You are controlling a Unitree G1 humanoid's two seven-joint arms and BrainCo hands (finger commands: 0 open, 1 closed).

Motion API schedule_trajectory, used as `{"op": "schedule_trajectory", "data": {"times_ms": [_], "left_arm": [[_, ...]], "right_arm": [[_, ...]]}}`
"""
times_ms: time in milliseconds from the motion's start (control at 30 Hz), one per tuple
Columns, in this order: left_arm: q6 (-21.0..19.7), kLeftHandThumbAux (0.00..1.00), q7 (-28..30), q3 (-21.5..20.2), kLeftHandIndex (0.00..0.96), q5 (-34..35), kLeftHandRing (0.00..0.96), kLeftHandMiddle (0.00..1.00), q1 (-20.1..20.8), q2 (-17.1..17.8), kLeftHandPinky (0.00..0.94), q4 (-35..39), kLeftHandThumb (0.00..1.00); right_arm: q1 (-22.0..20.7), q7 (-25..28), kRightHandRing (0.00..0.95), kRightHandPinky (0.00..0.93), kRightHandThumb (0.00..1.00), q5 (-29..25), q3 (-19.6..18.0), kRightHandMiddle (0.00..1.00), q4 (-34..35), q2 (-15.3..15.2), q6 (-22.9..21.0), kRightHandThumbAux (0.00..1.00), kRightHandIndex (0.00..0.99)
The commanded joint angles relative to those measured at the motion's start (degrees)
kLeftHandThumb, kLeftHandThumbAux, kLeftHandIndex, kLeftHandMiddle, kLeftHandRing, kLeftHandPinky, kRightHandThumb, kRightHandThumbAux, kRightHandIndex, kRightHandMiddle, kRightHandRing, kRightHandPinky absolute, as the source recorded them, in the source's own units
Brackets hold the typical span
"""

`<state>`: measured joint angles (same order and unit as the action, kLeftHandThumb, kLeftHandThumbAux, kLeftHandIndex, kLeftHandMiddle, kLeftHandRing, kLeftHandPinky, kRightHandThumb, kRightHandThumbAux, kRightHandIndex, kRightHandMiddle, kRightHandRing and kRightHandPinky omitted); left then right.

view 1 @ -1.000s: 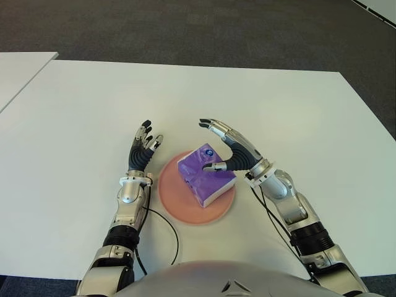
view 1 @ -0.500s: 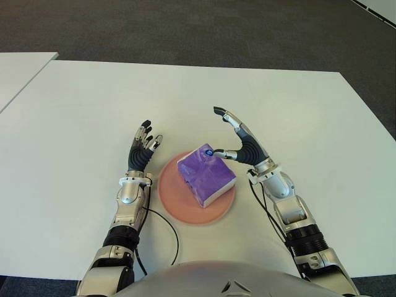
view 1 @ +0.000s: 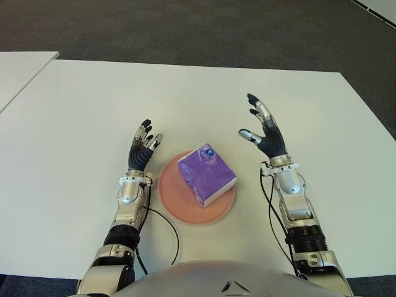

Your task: Put the tissue paper into the plate.

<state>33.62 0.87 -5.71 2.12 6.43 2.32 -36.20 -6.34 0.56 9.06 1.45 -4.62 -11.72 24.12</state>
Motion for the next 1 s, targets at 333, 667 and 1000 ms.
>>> {"op": "schedule_trajectory", "data": {"times_ms": [333, 667, 1000], "left_arm": [[-0.72, 0.580, 2.03, 0.11, 0.000, 0.83, 0.000, 0.000, -2.23, -0.35, 0.000, -4.19, 0.000], [0.21, 0.584, 1.35, 0.45, 0.000, -0.24, 0.000, 0.000, -2.35, -0.04, 0.000, -4.45, 0.000], [0.29, 0.588, 1.58, 0.38, 0.000, -0.24, 0.000, 0.000, -2.42, -0.07, 0.000, -4.28, 0.000]], "right_arm": [[-1.10, -5.79, 0.000, 0.002, 0.133, -7.70, -6.15, 0.011, -13.96, 7.89, 9.08, 0.623, 0.002], [-1.11, -9.56, 0.000, 0.000, 0.099, -5.42, -6.49, 0.000, -24.16, 11.21, 16.40, 0.639, 0.000], [-2.60, -13.27, 0.000, 0.000, 0.056, -2.87, -6.59, 0.000, -29.60, 11.67, 18.31, 0.650, 0.000]]}}
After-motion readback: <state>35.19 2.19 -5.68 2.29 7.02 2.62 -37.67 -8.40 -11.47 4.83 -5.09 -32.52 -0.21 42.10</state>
